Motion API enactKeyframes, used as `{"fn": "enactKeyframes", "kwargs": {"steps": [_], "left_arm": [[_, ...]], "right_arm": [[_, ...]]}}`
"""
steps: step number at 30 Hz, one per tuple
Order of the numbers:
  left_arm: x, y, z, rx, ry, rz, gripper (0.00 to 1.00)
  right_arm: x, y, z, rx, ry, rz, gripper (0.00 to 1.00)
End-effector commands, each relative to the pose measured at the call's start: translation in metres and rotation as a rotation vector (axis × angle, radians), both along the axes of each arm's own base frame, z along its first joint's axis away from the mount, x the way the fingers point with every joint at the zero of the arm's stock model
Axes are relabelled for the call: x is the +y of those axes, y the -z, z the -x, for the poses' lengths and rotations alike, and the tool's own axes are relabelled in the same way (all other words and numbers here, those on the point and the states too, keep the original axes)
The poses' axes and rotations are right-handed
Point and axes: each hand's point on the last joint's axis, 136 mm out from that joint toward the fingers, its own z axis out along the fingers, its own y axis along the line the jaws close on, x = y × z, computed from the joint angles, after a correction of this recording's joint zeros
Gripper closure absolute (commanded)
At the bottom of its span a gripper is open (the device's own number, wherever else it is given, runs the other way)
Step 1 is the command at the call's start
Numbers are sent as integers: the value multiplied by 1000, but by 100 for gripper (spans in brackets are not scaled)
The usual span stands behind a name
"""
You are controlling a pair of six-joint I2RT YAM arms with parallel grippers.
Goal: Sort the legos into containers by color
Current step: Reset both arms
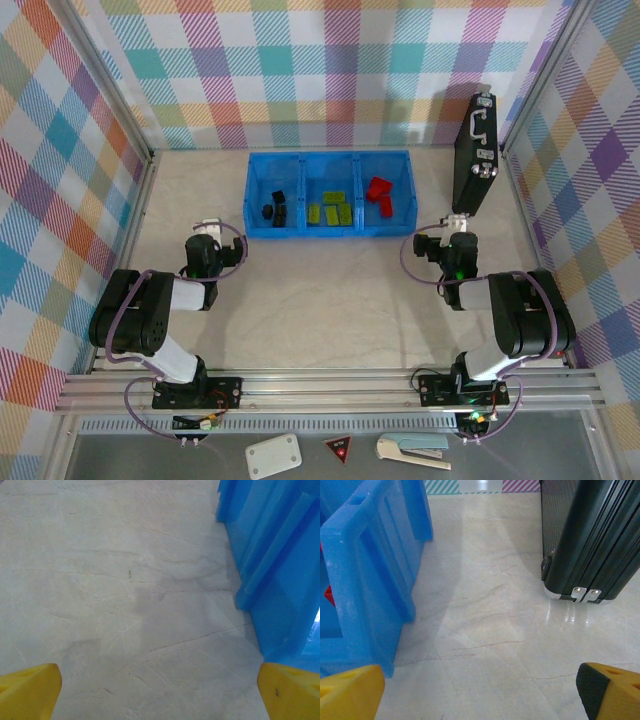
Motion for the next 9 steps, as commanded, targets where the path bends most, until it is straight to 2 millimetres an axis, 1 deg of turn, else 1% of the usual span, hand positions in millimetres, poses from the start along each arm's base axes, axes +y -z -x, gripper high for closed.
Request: {"fn": "enactKeyframes", "kwargs": {"steps": [1, 5, 9], "left_arm": [[-4, -14, -9, -54, 16, -8, 0], [-4, -14, -9, -54, 17, -8, 0], [-4, -14, -8, -53, 16, -7, 0]], "right_arm": [[-3, -13, -9, -43, 15, -18, 1], [-2, -11, -10, -30, 4, -30, 1], [-5, -13, -8, -40, 14, -35, 1]]}}
